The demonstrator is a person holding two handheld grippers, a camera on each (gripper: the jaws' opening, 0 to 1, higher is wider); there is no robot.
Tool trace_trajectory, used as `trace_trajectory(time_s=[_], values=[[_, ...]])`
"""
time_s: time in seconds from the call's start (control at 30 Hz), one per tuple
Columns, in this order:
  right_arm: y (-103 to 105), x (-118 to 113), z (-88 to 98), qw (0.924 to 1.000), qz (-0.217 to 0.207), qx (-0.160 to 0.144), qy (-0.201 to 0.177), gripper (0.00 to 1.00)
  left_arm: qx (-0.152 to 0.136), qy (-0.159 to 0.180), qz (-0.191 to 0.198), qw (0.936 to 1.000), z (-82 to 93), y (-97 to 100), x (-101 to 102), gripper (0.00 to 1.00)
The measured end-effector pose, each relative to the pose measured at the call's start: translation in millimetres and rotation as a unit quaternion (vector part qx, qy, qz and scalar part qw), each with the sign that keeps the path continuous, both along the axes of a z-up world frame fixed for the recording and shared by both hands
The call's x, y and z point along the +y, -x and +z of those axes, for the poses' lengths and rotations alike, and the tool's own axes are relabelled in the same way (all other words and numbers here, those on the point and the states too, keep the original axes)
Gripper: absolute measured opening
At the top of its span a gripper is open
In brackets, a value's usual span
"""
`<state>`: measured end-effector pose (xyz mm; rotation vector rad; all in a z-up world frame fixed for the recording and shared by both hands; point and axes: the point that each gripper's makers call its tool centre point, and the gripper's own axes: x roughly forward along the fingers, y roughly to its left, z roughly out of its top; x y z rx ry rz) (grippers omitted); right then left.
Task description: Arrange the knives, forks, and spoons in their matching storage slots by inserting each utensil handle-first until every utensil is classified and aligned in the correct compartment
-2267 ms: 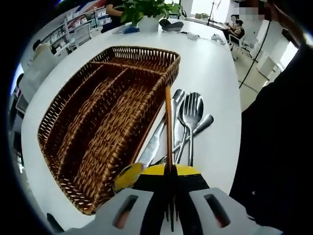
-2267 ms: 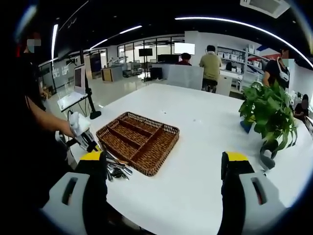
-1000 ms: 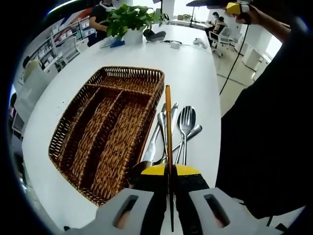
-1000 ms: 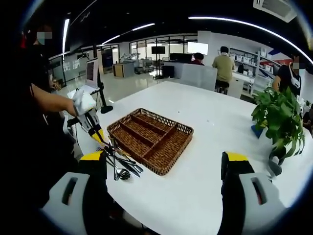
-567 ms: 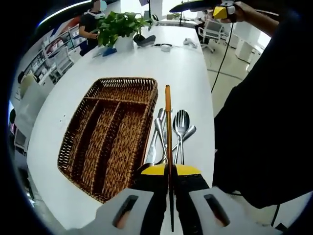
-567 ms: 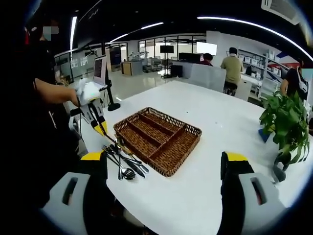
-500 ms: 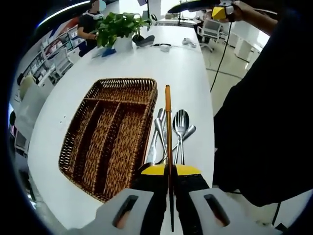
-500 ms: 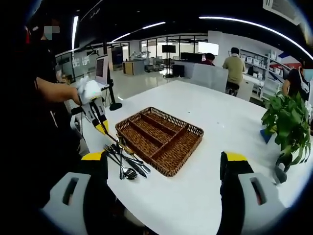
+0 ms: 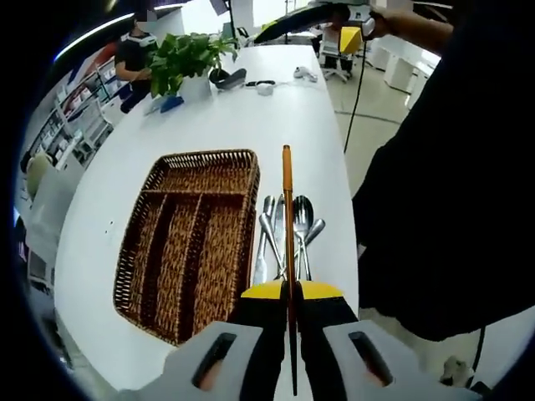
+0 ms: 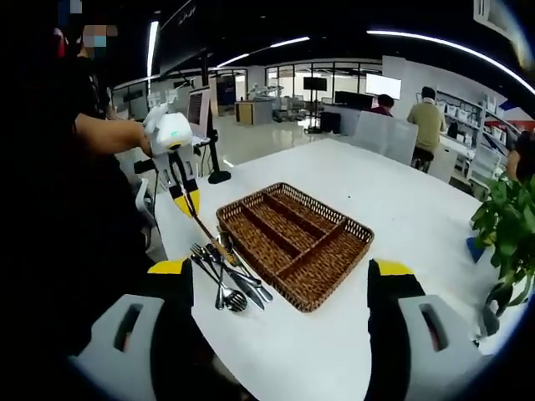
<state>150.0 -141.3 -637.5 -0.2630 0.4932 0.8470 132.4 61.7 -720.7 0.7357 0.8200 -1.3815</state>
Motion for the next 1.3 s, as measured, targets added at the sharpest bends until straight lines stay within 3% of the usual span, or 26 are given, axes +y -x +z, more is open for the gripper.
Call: trace_trajectory(time_s=[0.43, 0.9, 1.3], values=[[7.9, 40.3, -6.1, 0.9978, 0.065, 0.015, 0.001, 0.82, -0.01, -0.001, -0.018, 0.9998, 12.5, 1.4, 0.0, 0.03], [16.3, 82.2, -10.0, 0.9909, 0.133, 0.019, 0.009, 0.75, -0.038, 0.007, -0.038, 0.9985, 38.1, 2.3, 2.6, 0.03], [19.4, 98.9, -4.3, 0.9859, 0.167, 0.011, 0.009, 0.59, -0.04, 0.005, -0.048, 0.998, 39.6, 5.1, 1.5, 0.03]])
